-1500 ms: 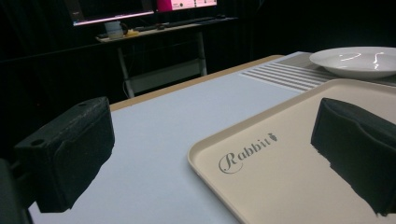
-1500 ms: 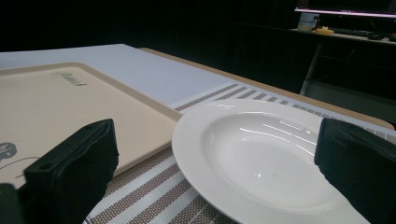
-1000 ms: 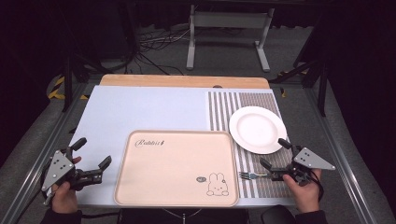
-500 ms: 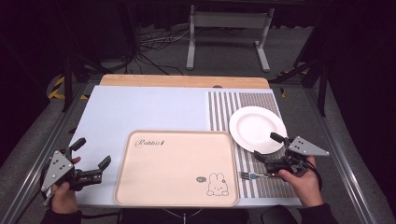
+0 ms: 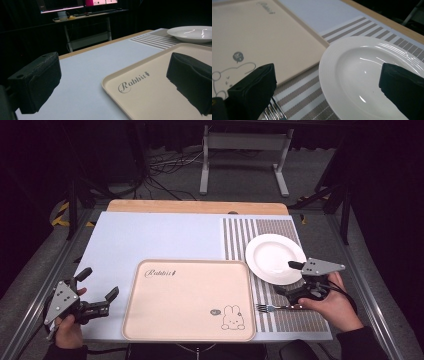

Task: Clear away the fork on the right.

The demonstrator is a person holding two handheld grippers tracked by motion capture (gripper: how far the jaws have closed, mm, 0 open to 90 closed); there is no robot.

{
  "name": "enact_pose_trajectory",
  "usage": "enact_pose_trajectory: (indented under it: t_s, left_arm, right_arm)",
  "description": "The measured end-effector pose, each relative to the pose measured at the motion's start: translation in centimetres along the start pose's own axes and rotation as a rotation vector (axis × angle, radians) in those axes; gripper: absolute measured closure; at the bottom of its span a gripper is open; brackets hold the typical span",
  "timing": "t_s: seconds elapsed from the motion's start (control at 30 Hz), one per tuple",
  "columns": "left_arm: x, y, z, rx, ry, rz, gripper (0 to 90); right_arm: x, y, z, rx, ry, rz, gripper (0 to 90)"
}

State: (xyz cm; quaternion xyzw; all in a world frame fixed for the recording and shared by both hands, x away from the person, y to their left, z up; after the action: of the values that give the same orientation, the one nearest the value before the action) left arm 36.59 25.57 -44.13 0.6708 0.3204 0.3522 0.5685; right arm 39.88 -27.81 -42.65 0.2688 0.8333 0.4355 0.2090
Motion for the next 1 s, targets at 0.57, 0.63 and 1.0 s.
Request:
enact_pose_trajectory:
  t_s: [0.57, 0.63, 1.0]
  left_arm:
    - [0.0, 0.0, 0.0, 0.001, 0.004, 0.000, 0.2]
    - [0.0, 0.0, 0.0, 0.001, 0.004, 0.000, 0.3]
    - [0.1, 0.0, -0.1, 0.000, 0.006, 0.000, 0.3]
  right_arm:
    - [1.2, -0.5, 1.3, 0.378, 0.147, -0.199, 5.4]
    - [1.4, -0.6, 1.5, 0.409, 0.160, -0.214, 5.4]
    - [1.3, -1.7, 1.7, 0.516, 0.185, -0.262, 6.4]
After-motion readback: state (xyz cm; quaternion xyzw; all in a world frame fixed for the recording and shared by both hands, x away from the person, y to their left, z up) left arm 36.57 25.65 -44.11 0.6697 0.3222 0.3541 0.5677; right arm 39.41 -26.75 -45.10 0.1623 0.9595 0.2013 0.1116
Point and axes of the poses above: each handheld gripper's, and its own axes: z roughly forward along the jaws, y roughly out of its top, x roughly to its left, the point moved 8 cm from there along z, roughly forward along the jaws, and after that the axes turned 1 degree about -x, right-handed, at the moved point
